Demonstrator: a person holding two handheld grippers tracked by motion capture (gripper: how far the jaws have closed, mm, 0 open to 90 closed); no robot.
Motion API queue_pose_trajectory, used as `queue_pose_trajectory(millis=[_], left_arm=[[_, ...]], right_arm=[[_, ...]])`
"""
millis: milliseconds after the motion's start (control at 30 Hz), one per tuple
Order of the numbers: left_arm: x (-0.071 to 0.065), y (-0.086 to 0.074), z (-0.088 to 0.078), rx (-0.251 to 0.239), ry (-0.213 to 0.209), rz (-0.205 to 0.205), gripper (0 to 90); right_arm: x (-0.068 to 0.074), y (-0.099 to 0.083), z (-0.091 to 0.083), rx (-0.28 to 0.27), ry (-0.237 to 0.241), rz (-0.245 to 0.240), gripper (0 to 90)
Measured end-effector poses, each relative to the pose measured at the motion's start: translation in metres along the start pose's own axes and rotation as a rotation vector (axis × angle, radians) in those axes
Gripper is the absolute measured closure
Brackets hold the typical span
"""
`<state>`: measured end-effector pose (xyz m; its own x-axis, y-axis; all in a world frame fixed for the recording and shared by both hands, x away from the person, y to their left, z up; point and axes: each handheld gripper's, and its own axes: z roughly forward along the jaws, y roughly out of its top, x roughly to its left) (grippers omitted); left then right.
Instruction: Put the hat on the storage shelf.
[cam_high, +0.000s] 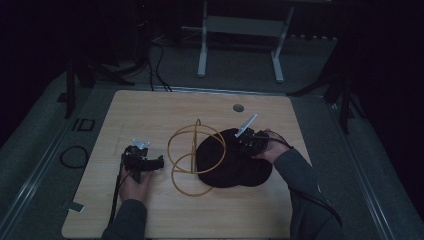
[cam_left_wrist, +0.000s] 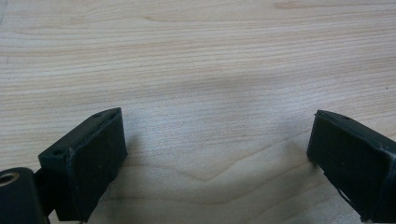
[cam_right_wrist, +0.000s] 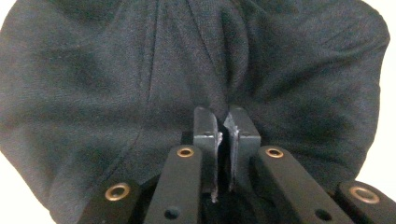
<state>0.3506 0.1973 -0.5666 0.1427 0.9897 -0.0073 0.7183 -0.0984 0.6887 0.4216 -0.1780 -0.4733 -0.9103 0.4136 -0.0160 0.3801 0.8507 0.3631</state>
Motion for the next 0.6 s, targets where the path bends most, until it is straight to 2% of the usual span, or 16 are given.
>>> queue_pose_trajectory(millis=[167,267,600], left_arm=[[0.0,0.0,0.0,-0.002,0.001,-0.001,4.2],[0.0,0.0,0.0,-0.002,0.001,-0.001,4.2],[0.0,0.0,0.0,-0.002,0.001,0.0,4.2]], right_arm=[[0.001,0.001,-0.008,-0.006,-0.001,-0.022,84.9],[0.003,0.003,-0.02,-0.021,0.002,-0.045,85.2],[0.002,0.0,-0.035,-0.025,0.001,-0.057,85.3]])
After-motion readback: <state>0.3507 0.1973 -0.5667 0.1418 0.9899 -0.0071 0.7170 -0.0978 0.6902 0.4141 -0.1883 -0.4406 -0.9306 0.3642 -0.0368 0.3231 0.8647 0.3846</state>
